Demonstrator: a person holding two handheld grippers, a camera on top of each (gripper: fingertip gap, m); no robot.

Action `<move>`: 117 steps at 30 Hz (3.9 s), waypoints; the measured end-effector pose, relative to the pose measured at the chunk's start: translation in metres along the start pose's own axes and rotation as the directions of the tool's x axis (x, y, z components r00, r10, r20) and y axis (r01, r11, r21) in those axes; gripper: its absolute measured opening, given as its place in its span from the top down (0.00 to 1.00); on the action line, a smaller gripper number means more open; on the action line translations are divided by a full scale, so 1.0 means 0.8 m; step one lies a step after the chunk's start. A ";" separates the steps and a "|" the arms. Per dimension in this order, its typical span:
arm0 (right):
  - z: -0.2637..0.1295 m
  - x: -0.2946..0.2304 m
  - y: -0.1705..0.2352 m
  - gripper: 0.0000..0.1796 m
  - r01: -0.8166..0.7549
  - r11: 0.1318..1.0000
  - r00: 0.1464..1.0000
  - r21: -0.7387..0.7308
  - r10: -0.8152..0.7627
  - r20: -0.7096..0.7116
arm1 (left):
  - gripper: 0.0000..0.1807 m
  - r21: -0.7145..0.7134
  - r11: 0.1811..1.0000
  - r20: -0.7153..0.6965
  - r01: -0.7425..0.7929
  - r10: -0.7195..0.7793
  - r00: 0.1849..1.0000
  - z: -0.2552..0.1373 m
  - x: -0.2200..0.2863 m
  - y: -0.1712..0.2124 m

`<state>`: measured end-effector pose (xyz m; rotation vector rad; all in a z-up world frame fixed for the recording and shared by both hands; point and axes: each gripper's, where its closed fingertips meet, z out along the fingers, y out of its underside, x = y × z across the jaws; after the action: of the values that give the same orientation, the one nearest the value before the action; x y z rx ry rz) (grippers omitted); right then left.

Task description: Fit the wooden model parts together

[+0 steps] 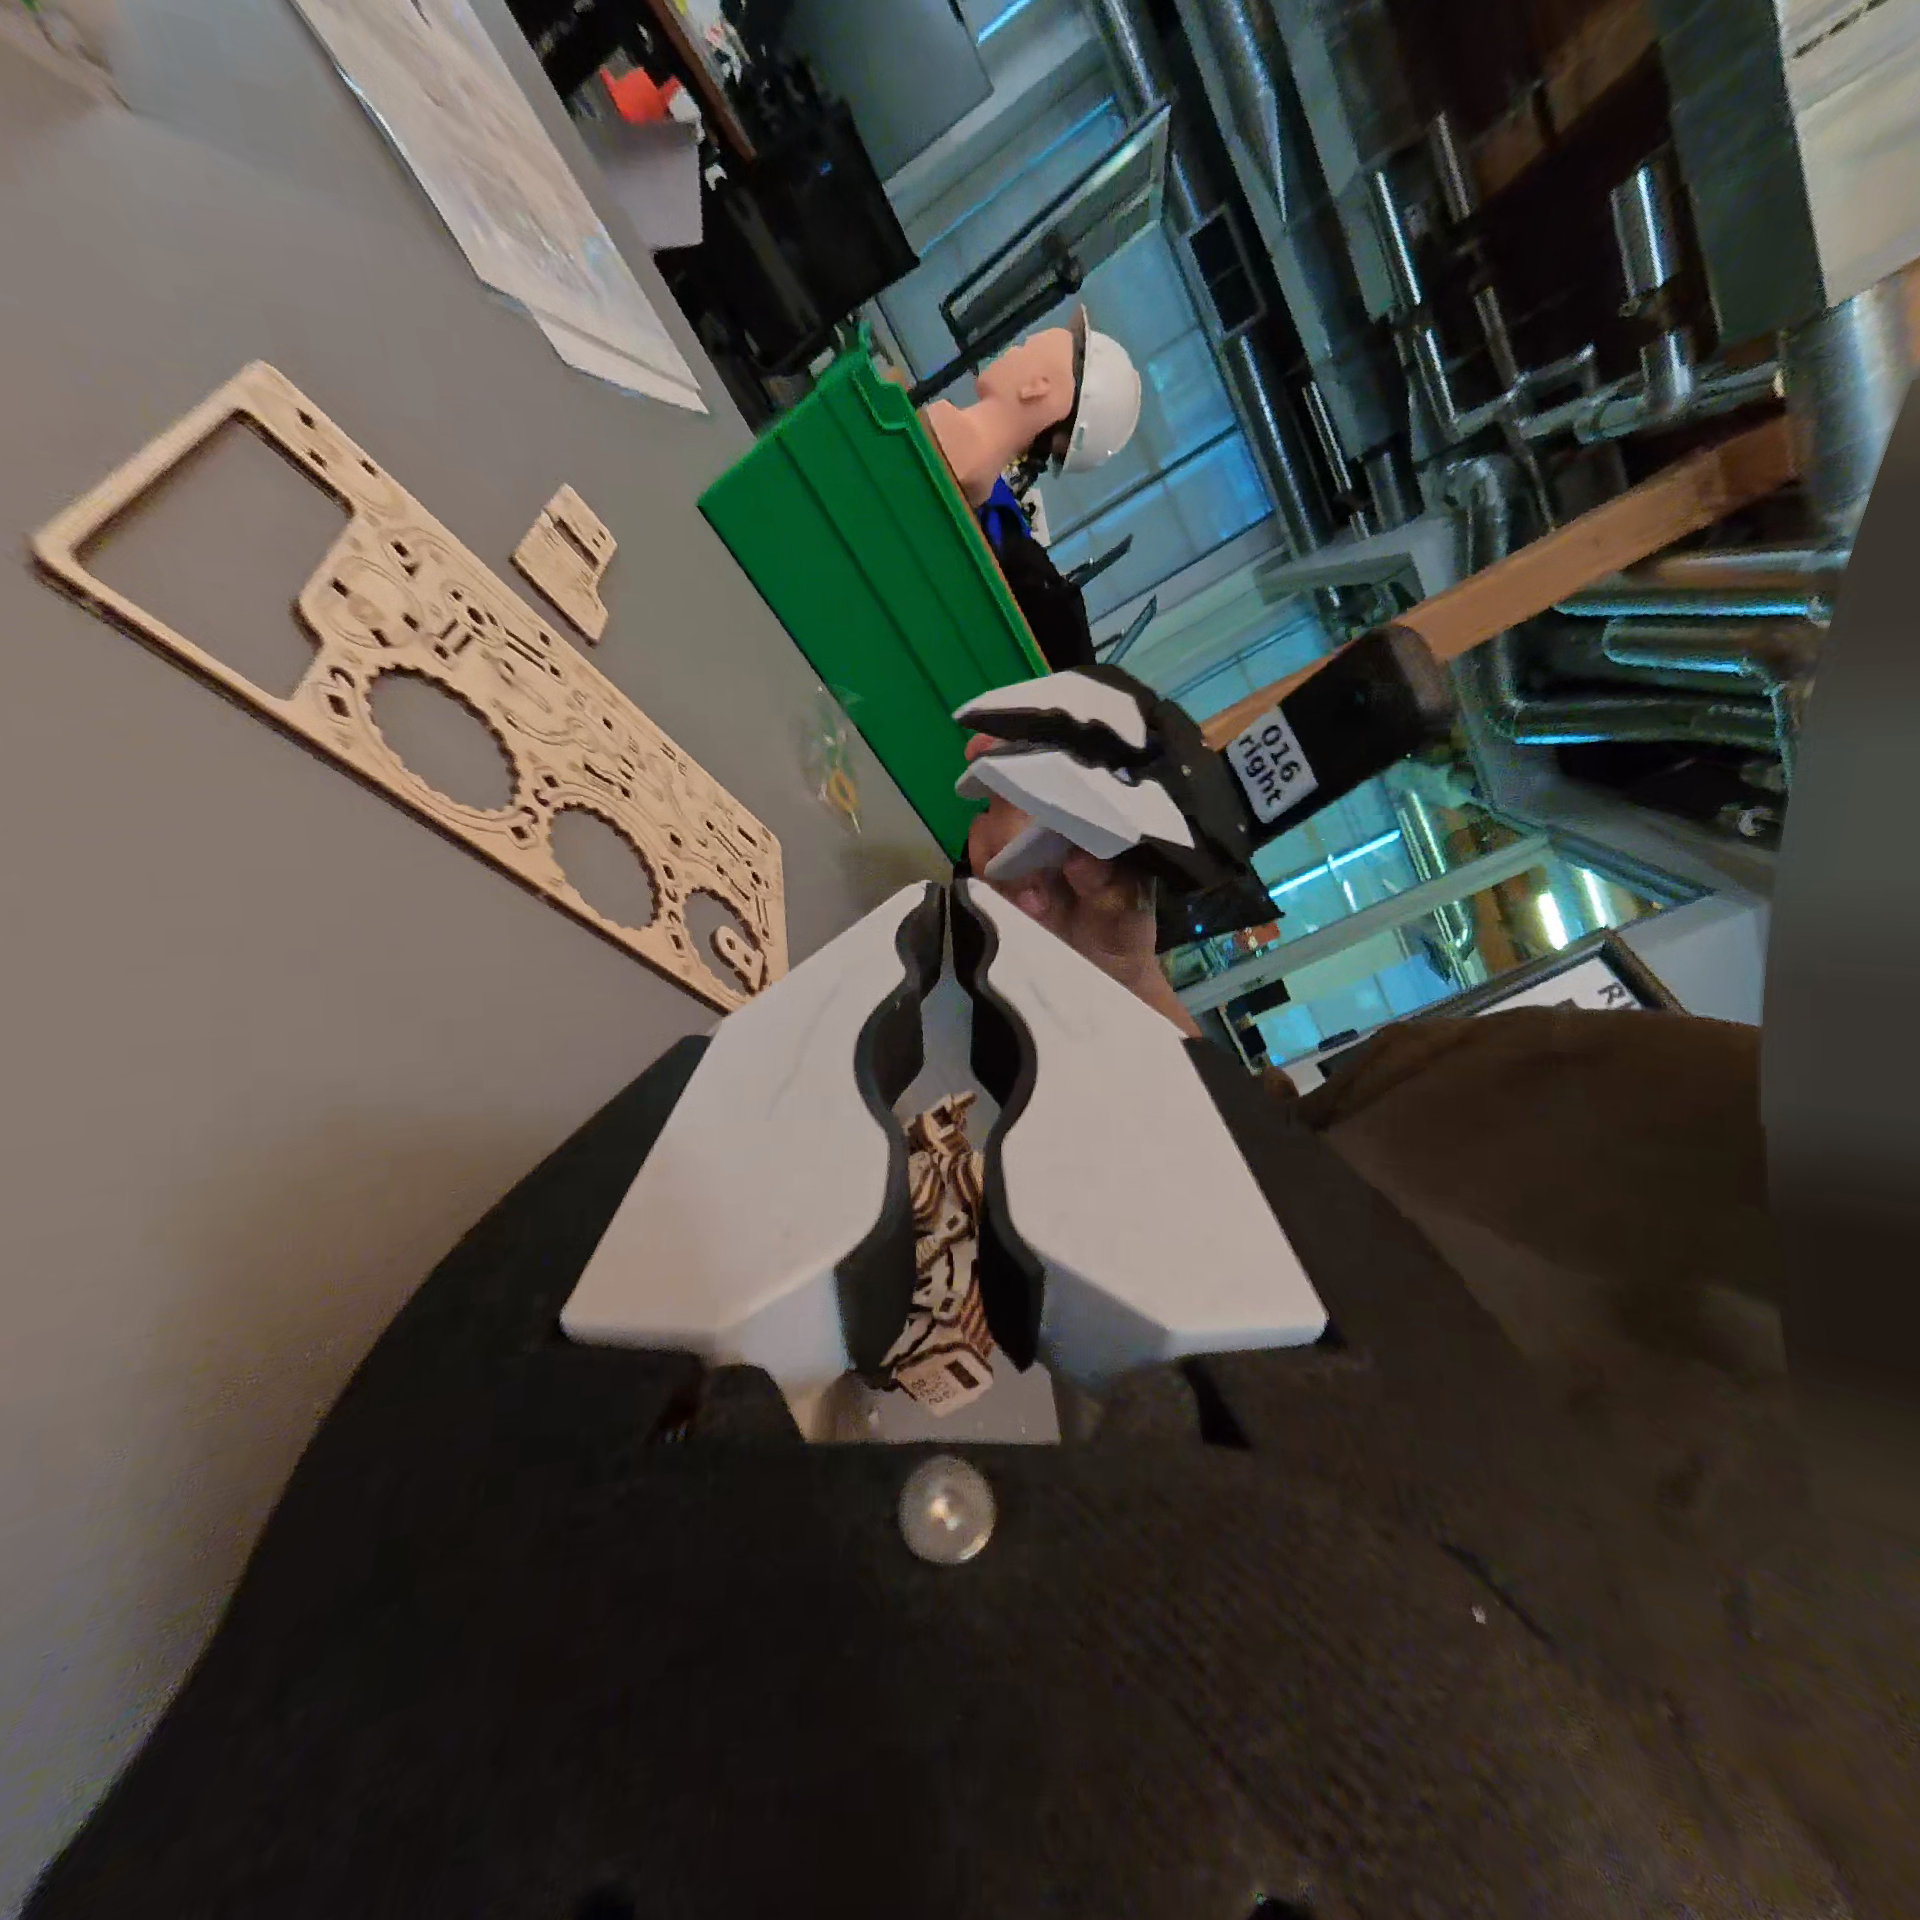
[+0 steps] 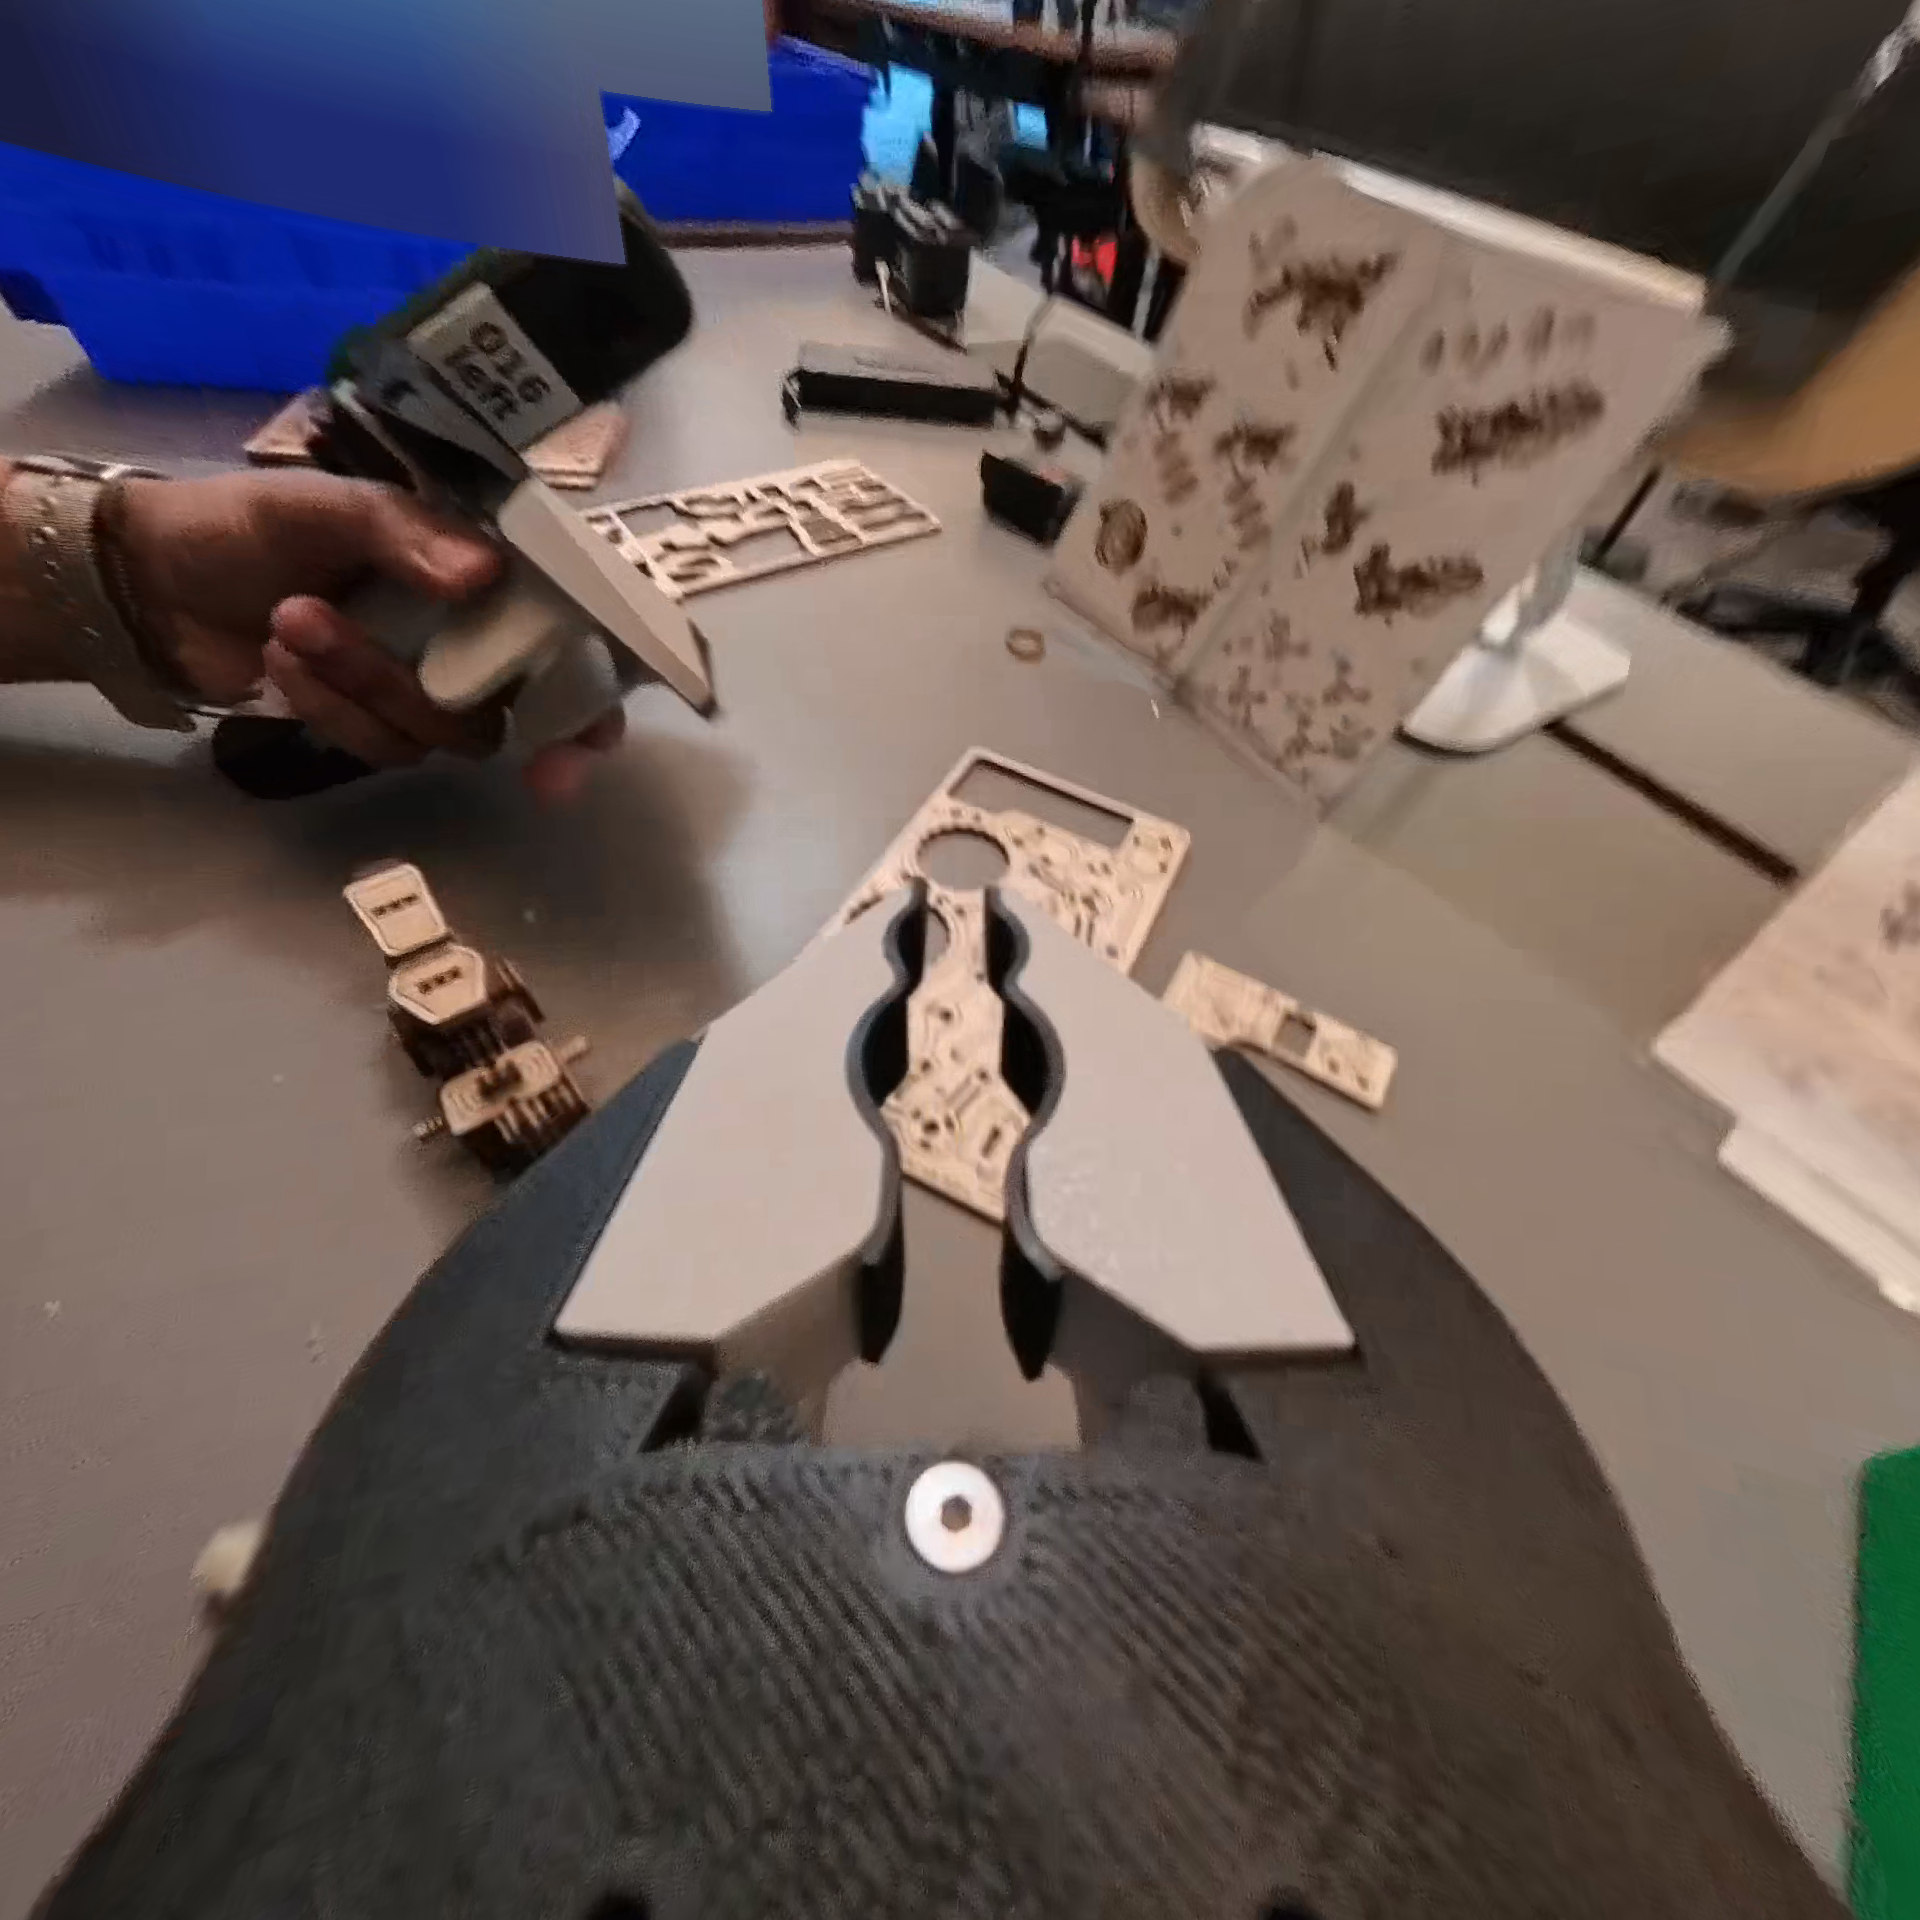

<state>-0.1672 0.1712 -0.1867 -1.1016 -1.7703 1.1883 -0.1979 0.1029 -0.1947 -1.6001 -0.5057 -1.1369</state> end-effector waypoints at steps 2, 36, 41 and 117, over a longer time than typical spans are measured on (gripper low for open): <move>-0.005 0.016 0.020 0.90 -0.079 0.994 0.997 -0.078 0.079 0.000 | 1.00 0.020 1.000 -0.007 0.019 -0.019 1.000 -0.002 -0.003 -0.005; 0.044 -0.033 0.075 1.00 -0.195 0.921 0.963 -0.336 0.244 0.111 | 0.99 -0.054 0.997 -0.001 0.057 -0.057 0.998 0.011 -0.012 0.014; 0.029 -0.002 0.073 0.97 -0.111 0.937 0.993 -0.332 0.117 -0.004 | 0.99 -0.066 0.996 -0.003 0.057 -0.058 0.998 0.013 -0.011 0.018; 0.040 -0.073 0.000 0.91 0.040 0.999 0.981 -0.024 -0.035 0.191 | 0.94 -0.071 0.996 -0.128 0.063 -0.071 0.989 0.022 0.014 0.024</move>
<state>-0.1740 0.1072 -0.2027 -0.9927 -1.9494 1.2858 -0.1709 0.1096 -0.1946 -1.5634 -0.4427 -1.3116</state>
